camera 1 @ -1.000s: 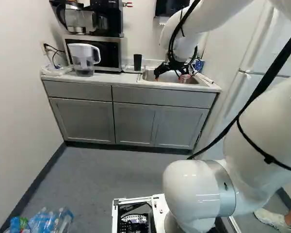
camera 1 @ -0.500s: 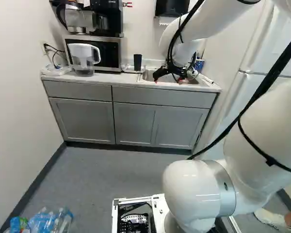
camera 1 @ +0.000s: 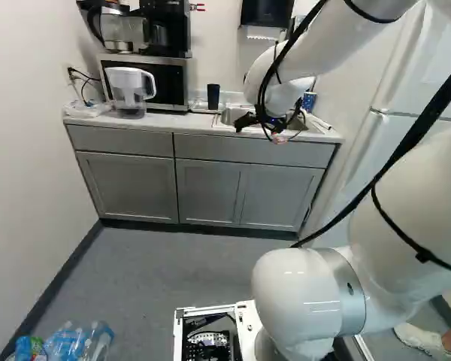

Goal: Rinse the cup and place it in the tray

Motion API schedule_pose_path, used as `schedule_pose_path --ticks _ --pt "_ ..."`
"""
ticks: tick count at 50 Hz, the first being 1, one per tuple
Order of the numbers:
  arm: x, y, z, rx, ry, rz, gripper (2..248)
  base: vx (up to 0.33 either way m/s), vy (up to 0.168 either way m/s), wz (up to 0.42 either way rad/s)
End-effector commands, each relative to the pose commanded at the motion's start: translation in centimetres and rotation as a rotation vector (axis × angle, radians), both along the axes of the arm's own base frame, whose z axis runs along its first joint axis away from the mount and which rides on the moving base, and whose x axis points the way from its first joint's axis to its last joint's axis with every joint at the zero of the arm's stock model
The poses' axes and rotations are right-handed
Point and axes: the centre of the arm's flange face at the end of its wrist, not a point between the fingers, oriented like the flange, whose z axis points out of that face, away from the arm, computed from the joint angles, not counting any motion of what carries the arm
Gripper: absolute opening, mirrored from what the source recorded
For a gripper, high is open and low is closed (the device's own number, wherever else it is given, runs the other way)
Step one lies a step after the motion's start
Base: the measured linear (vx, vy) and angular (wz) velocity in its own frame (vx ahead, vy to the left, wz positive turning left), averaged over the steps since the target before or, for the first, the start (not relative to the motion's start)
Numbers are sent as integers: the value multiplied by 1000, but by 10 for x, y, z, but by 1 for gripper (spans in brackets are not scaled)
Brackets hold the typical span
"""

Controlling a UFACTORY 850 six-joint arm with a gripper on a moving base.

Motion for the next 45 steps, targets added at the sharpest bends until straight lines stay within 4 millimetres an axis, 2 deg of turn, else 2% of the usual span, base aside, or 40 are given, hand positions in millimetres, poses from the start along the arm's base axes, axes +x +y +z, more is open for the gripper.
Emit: schedule_pose_path --ticks 21,45 --pt "-22 8 -44 3 -90 16 247 0 0 0" --pt "-61 17 -97 7 -208 33 247 0 0 0"
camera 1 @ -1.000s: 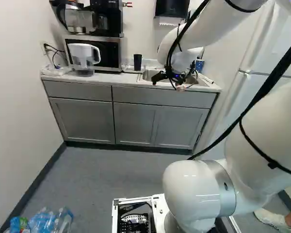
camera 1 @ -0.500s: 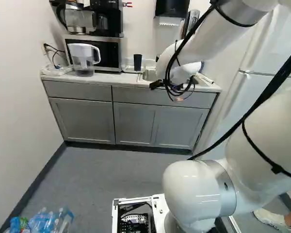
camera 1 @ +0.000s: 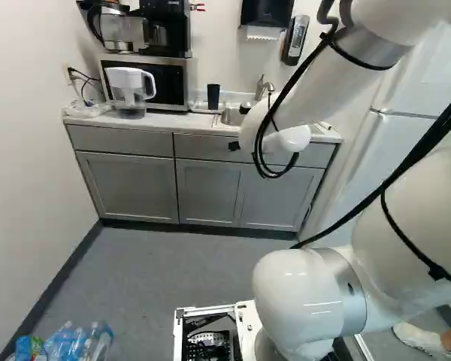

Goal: Rinse the cup and place it in the tray

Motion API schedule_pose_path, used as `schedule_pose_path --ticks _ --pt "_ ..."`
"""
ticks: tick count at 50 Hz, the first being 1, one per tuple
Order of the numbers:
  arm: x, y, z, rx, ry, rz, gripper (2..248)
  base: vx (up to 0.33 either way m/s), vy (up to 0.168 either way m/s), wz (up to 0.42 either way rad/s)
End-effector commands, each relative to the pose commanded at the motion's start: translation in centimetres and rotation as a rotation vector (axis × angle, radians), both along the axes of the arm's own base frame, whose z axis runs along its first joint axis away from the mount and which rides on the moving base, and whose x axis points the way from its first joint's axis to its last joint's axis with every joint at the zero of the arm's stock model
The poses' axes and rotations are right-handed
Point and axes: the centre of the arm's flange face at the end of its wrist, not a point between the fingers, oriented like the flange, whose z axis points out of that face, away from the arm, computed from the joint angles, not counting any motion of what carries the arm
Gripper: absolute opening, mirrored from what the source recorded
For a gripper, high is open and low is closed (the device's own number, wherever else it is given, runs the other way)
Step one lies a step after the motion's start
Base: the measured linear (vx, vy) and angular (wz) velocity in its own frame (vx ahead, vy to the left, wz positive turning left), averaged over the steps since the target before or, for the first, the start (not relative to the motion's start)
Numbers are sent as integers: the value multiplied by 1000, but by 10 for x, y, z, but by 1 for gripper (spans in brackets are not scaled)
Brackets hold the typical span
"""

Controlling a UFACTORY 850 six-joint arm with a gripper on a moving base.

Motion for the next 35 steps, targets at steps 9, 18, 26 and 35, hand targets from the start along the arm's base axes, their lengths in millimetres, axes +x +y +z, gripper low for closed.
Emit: schedule_pose_path --ticks 9,18,26,35 --pt "-15 3 -16 1 -38 5 247 0 0 0" --pt "-29 5 -29 2 -72 9 247 0 0 0" --pt "-40 6 -40 3 -99 12 247 0 0 0" --pt "-52 8 -50 4 -126 15 247 0 0 0"
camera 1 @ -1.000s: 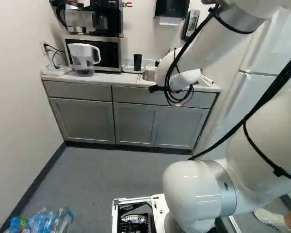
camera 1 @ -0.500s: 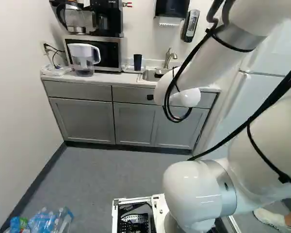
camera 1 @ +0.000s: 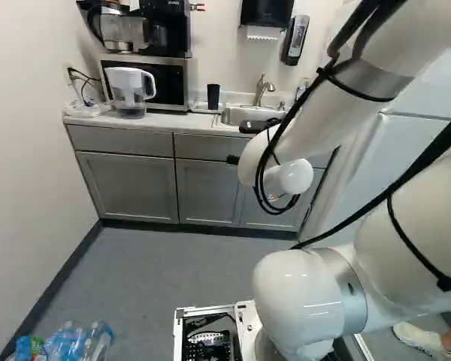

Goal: Rinse the cup and place it in the tray

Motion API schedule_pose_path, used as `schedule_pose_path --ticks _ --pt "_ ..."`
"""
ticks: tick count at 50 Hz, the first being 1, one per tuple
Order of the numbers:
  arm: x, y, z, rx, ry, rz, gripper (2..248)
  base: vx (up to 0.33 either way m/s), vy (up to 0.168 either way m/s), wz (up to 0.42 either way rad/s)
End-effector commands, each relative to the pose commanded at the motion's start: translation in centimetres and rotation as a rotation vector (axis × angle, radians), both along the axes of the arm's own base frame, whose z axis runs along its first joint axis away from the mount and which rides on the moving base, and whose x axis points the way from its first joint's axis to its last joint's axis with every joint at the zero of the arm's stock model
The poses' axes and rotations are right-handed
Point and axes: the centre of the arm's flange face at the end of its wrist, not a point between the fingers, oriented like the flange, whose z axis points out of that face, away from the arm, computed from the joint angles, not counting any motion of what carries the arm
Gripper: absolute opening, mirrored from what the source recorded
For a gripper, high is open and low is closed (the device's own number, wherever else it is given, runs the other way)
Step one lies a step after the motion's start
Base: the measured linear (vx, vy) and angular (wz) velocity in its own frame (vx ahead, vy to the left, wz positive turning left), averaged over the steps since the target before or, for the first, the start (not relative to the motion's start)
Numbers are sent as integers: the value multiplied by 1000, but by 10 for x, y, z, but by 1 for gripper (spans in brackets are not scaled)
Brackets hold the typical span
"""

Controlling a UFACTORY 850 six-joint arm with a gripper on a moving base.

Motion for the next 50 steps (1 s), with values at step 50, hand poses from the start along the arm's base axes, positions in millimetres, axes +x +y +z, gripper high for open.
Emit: schedule_pose_path --ticks 50 --pt "-37 4 -26 1 -77 7 247 0 0 0"
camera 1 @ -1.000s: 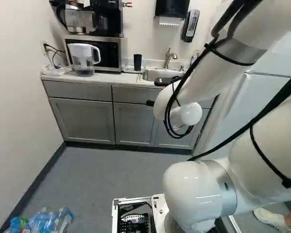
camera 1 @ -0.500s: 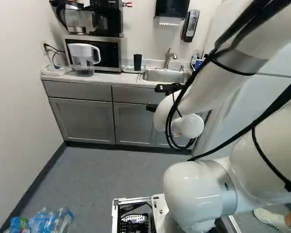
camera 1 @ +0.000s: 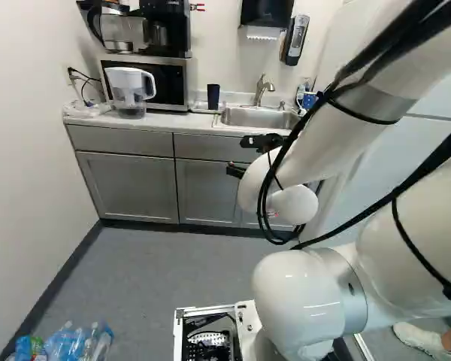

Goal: Rinse the cup and place it in the tray

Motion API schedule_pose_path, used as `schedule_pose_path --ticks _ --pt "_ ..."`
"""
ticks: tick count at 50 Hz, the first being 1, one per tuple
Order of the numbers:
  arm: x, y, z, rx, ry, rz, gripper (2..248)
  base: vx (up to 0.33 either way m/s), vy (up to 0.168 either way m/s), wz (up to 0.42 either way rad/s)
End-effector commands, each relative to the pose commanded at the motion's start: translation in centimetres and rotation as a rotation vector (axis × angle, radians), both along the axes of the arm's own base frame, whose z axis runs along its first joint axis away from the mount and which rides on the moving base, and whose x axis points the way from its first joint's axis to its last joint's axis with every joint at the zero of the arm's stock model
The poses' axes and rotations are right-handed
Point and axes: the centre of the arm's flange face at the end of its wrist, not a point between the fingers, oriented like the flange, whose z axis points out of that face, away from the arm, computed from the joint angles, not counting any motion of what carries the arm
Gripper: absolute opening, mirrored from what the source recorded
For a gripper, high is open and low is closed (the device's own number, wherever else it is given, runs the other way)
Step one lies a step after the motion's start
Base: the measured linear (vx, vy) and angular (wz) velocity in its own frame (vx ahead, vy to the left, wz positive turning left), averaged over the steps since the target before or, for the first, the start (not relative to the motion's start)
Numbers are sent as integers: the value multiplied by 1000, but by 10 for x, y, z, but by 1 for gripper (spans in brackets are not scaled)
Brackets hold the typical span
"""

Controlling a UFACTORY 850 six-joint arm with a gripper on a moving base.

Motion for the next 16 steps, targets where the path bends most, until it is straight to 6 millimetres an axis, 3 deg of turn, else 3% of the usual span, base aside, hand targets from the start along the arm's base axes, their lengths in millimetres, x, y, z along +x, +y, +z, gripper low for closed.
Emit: schedule_pose_path --ticks 16 --pt "0 0 0 0 -1 0 247 0 0 0"
